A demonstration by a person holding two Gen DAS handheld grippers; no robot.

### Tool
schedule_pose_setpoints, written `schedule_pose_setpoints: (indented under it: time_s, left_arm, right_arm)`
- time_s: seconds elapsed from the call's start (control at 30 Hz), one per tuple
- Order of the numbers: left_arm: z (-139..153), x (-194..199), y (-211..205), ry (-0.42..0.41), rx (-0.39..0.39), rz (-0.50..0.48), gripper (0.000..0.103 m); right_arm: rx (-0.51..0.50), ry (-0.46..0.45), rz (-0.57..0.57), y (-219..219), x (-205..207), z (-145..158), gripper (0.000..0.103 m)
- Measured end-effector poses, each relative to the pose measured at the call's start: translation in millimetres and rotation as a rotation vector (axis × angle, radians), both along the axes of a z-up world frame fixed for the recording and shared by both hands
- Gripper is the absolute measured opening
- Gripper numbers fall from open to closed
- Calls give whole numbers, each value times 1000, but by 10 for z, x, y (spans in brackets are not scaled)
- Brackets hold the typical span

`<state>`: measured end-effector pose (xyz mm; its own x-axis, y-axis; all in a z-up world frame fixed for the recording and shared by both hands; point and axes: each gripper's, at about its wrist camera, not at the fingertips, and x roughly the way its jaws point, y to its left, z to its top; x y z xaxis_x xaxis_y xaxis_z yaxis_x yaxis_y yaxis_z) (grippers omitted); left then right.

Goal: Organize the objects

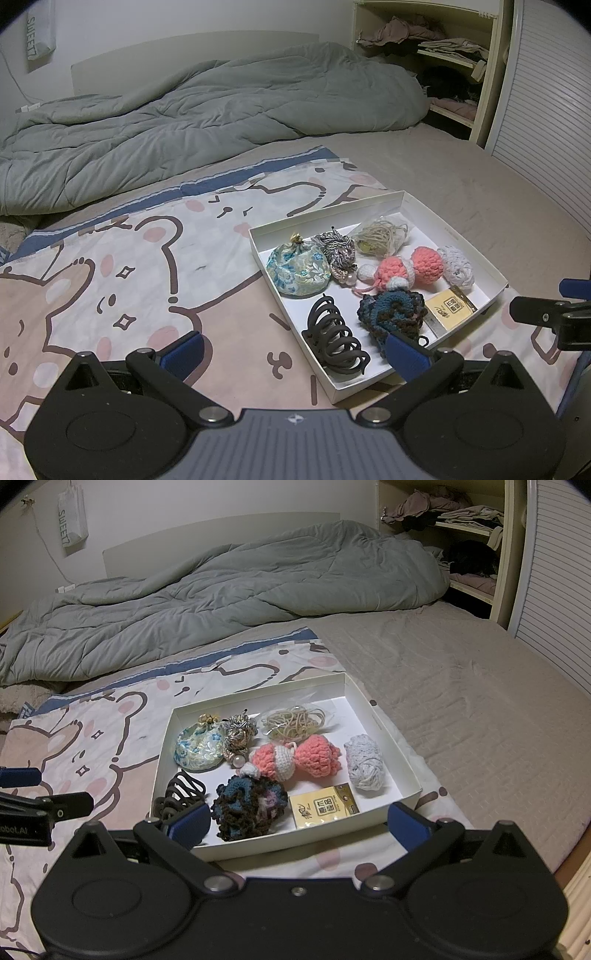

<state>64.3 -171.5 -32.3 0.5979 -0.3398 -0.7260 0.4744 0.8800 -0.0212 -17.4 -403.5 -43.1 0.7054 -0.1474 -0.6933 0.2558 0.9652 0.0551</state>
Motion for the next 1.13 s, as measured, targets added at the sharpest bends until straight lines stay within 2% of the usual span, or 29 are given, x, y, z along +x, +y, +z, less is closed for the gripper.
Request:
schedule_pose_setpoints:
  time_s: [1.13]
  left_arm:
    - [-12, 10, 12, 5, 4, -3, 103]
  right_arm:
    - [1, 0, 2, 1, 2, 2, 103]
